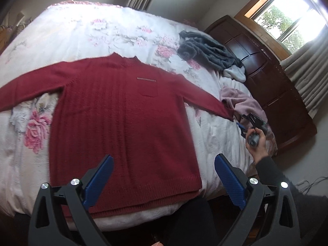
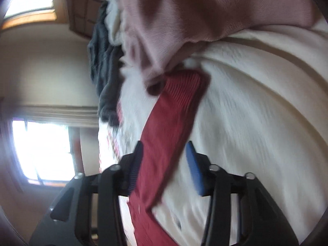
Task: Fold small clothes
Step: 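Reach the right tool to the sweater's sleeve cuff and grasp it, then lift the cuff with the right tool and fold the sleeve across the body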
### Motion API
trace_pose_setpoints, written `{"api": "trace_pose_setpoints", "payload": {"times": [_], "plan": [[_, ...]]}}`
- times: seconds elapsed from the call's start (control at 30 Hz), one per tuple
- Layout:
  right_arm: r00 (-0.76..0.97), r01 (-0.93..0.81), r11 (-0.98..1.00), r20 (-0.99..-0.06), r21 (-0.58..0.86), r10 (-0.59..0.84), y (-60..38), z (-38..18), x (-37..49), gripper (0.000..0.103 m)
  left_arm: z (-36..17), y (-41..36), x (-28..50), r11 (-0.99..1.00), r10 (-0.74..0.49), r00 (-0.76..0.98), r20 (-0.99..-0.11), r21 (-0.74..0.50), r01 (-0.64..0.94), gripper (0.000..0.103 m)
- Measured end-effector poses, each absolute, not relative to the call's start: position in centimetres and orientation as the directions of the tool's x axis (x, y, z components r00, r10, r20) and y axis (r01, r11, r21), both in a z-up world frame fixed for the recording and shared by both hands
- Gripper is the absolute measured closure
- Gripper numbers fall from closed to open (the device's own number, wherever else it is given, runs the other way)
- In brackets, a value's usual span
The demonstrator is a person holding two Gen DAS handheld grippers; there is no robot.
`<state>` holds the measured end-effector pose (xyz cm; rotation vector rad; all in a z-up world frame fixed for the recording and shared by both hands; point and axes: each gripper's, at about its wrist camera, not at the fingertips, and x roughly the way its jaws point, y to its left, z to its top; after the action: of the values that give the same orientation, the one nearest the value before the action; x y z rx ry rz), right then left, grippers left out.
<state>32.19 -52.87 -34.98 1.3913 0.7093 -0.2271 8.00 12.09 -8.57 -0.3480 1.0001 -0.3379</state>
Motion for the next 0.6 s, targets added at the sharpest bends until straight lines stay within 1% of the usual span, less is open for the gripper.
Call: {"api": "trace_pose_setpoints", "payload": {"times": [0.13, 0.23, 0.4, 0.57, 0.6], "plan": [[0.767, 0.575, 0.14, -0.591, 0.806, 0.25, -54.8, -38.4, 34.8, 0.064, -10.1, 11.0, 9.5, 0.892, -0.437, 0.472, -0.766, -0.436, 0.118, 0.004], [0.739, 0.613, 0.154, -0.632, 0.775, 0.234, -55.0, -40.0, 36.0, 0.064, -10.8, 10.8, 10.1, 0.89, -0.442, 0.456, -0.772, -0.442, 0.115, 0.004], [0.742, 0.614, 0.159, -0.634, 0.773, 0.217, -55.2, -41.1, 37.4, 0.07, -11.6, 10.9, 10.7, 0.883, -0.452, 0.443, -0.774, -0.458, 0.101, 0.004], [0.746, 0.613, 0.15, -0.631, 0.776, 0.211, -55.2, -41.7, 38.9, 0.07, -11.7, 12.3, 10.6, 0.874, -0.457, 0.454, -0.765, -0.481, 0.07, 0.004], [0.744, 0.615, 0.157, -0.634, 0.773, 0.208, -55.1, -41.5, 39.2, 0.074, -11.8, 12.7, 10.6, 0.87, -0.46, 0.456, -0.761, -0.489, 0.061, 0.004]]}}
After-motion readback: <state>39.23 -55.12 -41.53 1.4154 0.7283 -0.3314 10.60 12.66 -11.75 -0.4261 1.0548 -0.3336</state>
